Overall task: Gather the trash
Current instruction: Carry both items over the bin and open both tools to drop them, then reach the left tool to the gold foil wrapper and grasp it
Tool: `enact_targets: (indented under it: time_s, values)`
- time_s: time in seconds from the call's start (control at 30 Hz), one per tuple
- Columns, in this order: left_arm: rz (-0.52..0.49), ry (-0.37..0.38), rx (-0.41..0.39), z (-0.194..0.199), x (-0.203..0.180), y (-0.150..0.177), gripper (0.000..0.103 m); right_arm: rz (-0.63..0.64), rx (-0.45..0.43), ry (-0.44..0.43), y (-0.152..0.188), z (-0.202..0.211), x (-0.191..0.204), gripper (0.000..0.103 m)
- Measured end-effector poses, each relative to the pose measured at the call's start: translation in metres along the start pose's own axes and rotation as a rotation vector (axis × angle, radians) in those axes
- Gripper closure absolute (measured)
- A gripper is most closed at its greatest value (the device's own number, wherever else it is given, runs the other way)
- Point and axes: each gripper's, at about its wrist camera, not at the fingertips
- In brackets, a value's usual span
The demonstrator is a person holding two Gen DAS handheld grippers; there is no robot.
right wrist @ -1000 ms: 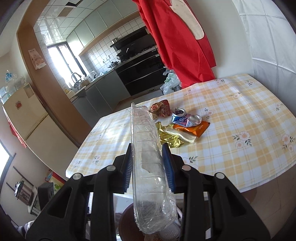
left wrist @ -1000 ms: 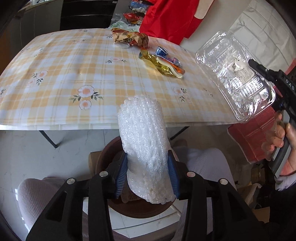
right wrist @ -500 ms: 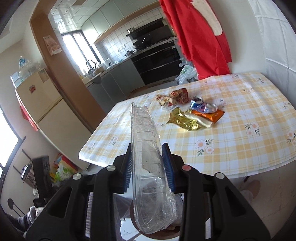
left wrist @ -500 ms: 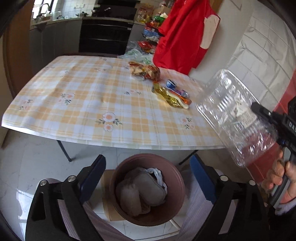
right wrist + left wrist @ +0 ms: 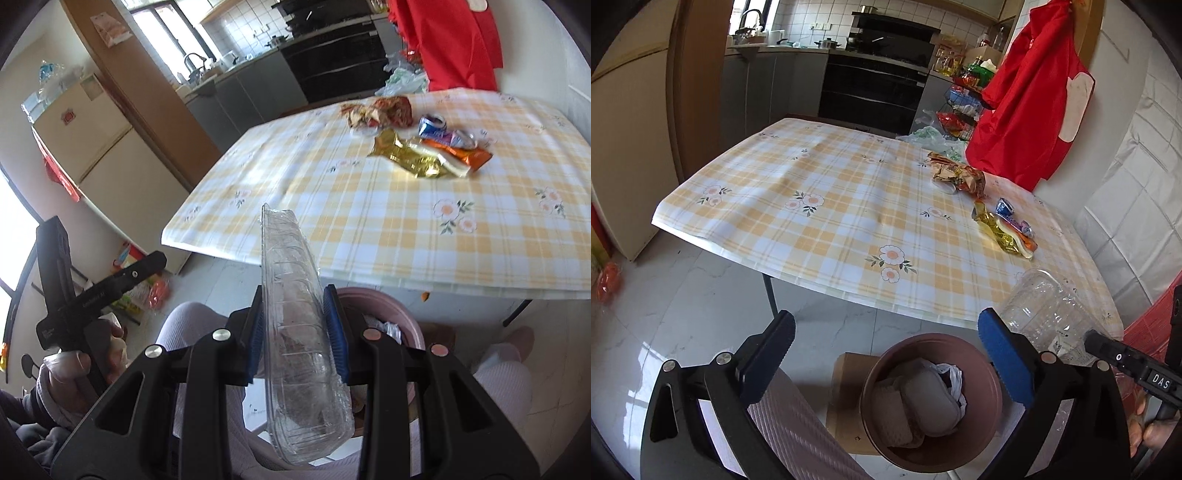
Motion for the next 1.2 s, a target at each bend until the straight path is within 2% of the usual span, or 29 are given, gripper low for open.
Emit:
enact_targets:
  time_s: [0.23, 0.3, 0.4, 0.43, 0.47, 0.57, 0.73, 0.97, 1.1, 1.2]
  values:
    - [0.004, -0.034, -0.005, -0.006, 0.0, 0.009, 0.006, -0.012, 0.072, -0.001, 0.016, -0.025, -0.007, 0.064]
    - [-0.014, -0.044, -0.005, -0.007, -0.004, 0.011, 0.006, -0.015, 0.07, 0.01, 0.017, -0.028, -0.009, 0.051]
    - [-0.038, -0.041, -0.009, -0.008, -0.008, 0.013, 0.006, -0.02, 0.036, 0.032, 0.018, -0.028, -0.013, 0.041]
    - [-0.048, -0.038, -0.007, -0.01, -0.01, 0.015, 0.006, -0.027, 0.016, 0.054, 0.019, -0.027, -0.015, 0.027]
    - [-0.057, -0.035, -0.002, -0.011, -0.012, 0.016, 0.006, -0.036, -0.007, 0.075, 0.018, -0.025, -0.018, 0.018]
    - [-0.08, -0.015, 0.015, -0.016, -0.018, 0.02, 0.006, -0.06, -0.081, 0.151, 0.018, -0.019, -0.026, 0.006]
    - [-0.105, -0.011, 0.023, -0.02, -0.022, 0.024, 0.006, -0.117, -0.173, 0.25, 0.019, -0.011, -0.046, 0.006]
    - [-0.114, -0.001, 0.052, -0.029, -0.021, 0.024, 0.006, -0.119, -0.19, 0.313, 0.016, -0.012, -0.06, 0.006]
    - [-0.159, 0.001, 0.048, -0.037, -0.025, 0.009, 0.006, -0.107, -0.21, 0.31, 0.003, -0.008, -0.069, 0.006]
    - [-0.176, 0.052, 0.046, -0.05, -0.033, -0.014, 0.006, -0.099, -0.246, 0.331, -0.016, -0.002, -0.08, 0.006]
Point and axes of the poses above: each gripper's, at about its wrist camera, not at the fingertips, and z roughly against the way its jaws point, x to its left, y to its underside, and after that the axes turned 8 degrees about -z, right-handed
